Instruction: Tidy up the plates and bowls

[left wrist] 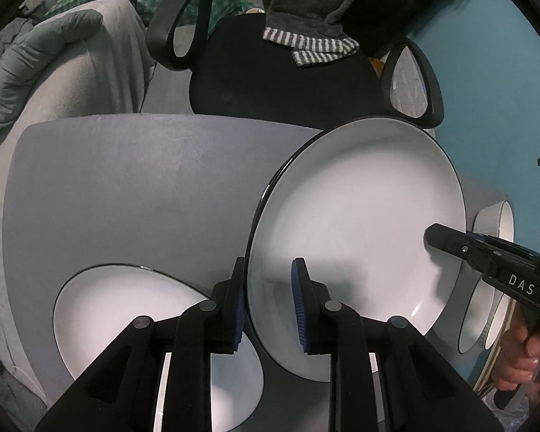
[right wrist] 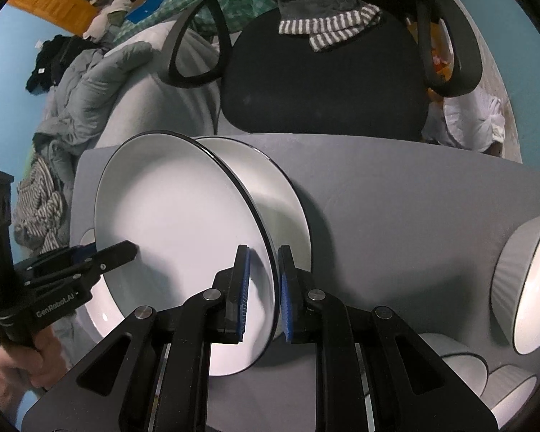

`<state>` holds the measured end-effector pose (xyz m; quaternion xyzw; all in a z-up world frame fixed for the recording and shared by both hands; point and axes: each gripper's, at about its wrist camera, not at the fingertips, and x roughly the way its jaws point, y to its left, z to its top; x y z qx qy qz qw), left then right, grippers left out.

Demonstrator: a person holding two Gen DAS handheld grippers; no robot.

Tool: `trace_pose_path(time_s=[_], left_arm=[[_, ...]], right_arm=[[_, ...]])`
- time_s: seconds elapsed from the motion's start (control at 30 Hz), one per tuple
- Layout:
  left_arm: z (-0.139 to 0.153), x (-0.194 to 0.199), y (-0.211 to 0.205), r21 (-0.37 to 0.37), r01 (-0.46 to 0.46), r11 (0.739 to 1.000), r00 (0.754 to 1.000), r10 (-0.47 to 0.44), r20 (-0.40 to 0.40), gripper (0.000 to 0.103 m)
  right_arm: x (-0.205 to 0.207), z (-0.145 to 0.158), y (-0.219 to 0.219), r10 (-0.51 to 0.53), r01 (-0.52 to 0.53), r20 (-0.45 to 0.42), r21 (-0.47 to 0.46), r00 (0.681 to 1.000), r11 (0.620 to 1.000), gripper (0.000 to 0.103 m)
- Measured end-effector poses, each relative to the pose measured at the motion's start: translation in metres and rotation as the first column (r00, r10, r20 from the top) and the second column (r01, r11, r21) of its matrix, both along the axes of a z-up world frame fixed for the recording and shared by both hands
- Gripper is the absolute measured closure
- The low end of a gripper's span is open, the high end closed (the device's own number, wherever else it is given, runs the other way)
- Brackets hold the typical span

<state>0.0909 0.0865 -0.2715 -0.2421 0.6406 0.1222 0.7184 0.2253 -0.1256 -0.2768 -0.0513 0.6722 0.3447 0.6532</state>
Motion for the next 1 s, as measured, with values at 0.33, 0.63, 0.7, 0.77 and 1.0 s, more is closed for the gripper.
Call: trace_pose_path(time_s=[0.33,0.63,0.7,0.77,1.0], left_arm=[[-0.011,0.012,0.005,-0.011,0.010,1.000,0.998,-0.010,-0.055,0.080],[-0.016,0.024,0.004,-0.002,0.030,1.000,0.997,-0.030,-0.070,0.080],[-0.016,0.024,0.004,-0.004,0.039,0.999,0.997,-0.039,-0.070,0.079],[-0.017,0.025,0.003,-0.007,0.052,0.999,0.996,-0.053,-0.072,0.079],[-0.019,0.026,0.001,0.007,0.080,0.997,0.994,-0.079,-0.081,0.078]], right_arm=[[0.007,-0.012,0.007,-0.010,0.009,-0.030,-0.034,1.000,0.999,0.087],[0.011,-0.019,0.007,-0.028,0.024,-0.057,-0.063,0.998,0.998,0.087],[0.012,-0.020,0.007,-0.031,0.026,-0.071,-0.068,0.997,0.997,0.086],[0.014,-0.021,0.007,-0.036,0.030,-0.091,-0.072,0.995,0.997,0.082],[0.015,-0.022,0.017,-0.044,0.023,-0.171,-0.121,0.984,0.992,0.063]])
